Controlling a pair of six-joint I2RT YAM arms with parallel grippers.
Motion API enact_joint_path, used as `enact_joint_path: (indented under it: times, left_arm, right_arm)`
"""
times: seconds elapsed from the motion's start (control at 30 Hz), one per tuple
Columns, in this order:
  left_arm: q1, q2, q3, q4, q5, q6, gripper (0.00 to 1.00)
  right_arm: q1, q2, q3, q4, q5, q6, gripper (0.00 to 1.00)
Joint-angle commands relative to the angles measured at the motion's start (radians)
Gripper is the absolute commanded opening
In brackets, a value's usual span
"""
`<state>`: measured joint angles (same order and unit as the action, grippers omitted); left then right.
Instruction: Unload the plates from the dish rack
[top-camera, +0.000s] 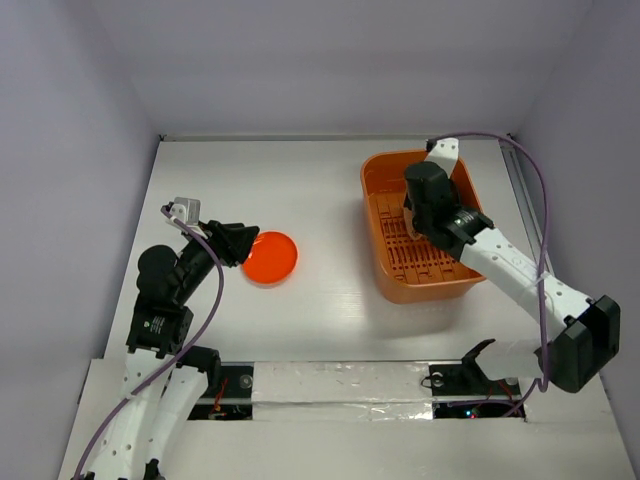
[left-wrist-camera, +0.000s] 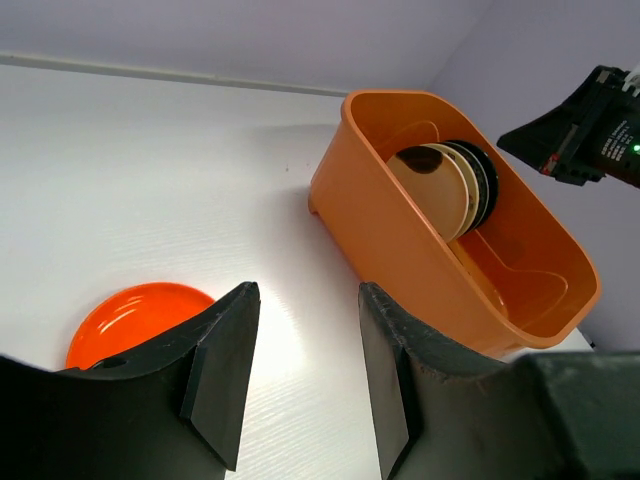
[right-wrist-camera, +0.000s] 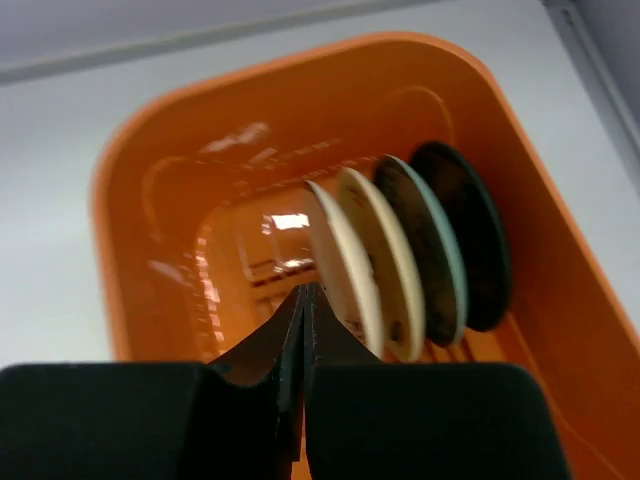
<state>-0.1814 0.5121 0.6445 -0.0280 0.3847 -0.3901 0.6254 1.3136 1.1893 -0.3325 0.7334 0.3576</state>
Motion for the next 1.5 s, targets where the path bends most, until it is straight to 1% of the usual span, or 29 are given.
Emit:
enact_joint_path:
  times: [0.0,0.03,0.13,0.17,0.23,0.37,0.73,0.9,1.03,1.13,1.17,1.23,1.27,1.37,1.47]
  left_arm:
    - [0.003,-0.004,0.044,0.033,0.013,0.005,0.41]
    - [0.003,-0.004,0.041,0.033,0.016,0.005,0.41]
    - [0.003,0.002,0.041,0.036,0.019,0.004,0.41]
    - [0.003,0.002,0.041,0.036,0.019,0.003,0.41]
    - [0.003,0.002,0.041,0.036,0.017,0.003,0.41]
    - [0.003,0.0,0.041,0.034,0.019,0.005,0.41]
    - [0.003,0.002,0.041,0.033,0.019,0.007,0.41]
    - [0.003,0.0,0.043,0.034,0.016,0.007,0.41]
    - [0.003,-0.001,0.041,0.034,0.017,0.007,0.41]
    - [0.003,-0.003,0.041,0.034,0.014,0.005,0.41]
    - [0.003,-0.003,0.041,0.034,0.016,0.005,0.41]
    - [0.003,-0.003,0.041,0.036,0.017,0.007,0.41]
    - [0.003,0.0,0.041,0.036,0.019,0.004,0.41]
    - [0.003,-0.003,0.041,0.036,0.017,0.005,0.41]
    - [0.003,-0.003,0.041,0.036,0.019,0.005,0.41]
  right_arm:
    - [-0.018,0.009,-0.027,-0.066,0.021,-0.037,0.02]
    - [-0.018,0.016,-0.023,-0.077,0.02,-0.04,0.04]
    - [-0.041,0.068,-0.008,-0.105,0.021,-0.052,0.14]
    - [-0.05,0.084,0.001,-0.118,0.033,-0.051,0.21]
    - [-0.065,0.119,0.024,-0.143,0.037,-0.058,0.27]
    - [-0.085,0.148,0.038,-0.157,0.026,-0.071,0.29]
    - [-0.116,0.2,0.055,-0.18,0.037,-0.071,0.29]
    - [-0.116,0.203,0.055,-0.157,0.017,-0.083,0.28]
    - [-0.116,0.254,0.079,-0.161,0.046,-0.097,0.24]
    - [-0.116,0.263,0.104,-0.178,0.057,-0.103,0.19]
    - [-0.116,0.253,0.105,-0.175,0.054,-0.118,0.14]
    - [-0.116,0.239,0.107,-0.169,0.064,-0.135,0.12]
    - [-0.116,0.233,0.112,-0.169,0.078,-0.146,0.08]
    - [-0.116,0.208,0.127,-0.178,0.074,-0.155,0.04]
    - [-0.096,0.193,0.136,-0.184,0.095,-0.17,0.02]
